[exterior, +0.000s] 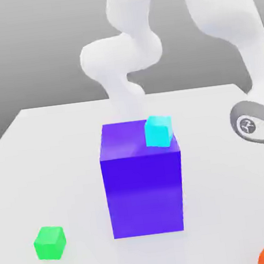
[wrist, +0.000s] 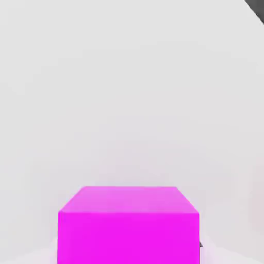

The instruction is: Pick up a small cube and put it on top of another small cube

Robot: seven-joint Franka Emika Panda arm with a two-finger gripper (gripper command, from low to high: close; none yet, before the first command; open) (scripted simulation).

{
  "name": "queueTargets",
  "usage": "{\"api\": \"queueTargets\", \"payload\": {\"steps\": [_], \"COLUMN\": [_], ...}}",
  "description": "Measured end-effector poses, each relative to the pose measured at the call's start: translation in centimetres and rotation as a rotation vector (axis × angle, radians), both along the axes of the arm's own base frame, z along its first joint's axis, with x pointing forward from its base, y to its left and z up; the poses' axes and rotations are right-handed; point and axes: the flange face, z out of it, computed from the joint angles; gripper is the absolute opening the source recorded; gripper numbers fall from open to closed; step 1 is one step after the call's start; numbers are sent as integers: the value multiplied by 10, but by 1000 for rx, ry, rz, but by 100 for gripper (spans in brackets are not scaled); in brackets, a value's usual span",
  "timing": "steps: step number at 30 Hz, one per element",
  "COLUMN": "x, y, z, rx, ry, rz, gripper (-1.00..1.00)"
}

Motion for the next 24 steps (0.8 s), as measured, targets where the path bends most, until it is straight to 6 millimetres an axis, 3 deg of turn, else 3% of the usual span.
{"api": "queueTargets", "payload": {"steps": [5,10,14,18,19,21,22,24], "x": [45,53,33,-11,-20,-29,-31,-31], "y": [-124,-249,-349,-473,-496,-512,-515,-515], "z": [18,32,41,35,23,-1,-8,-8], "rx": [-23,-31,-25,-5,2,5,4,4], "ry": [-11,-11,-7,-2,-1,0,1,1], "rz": [-213,-428,-615,-867,-911,-945,-951,-951], "gripper": [-100,-100,-100,-100,-100,-100,100,100]}}
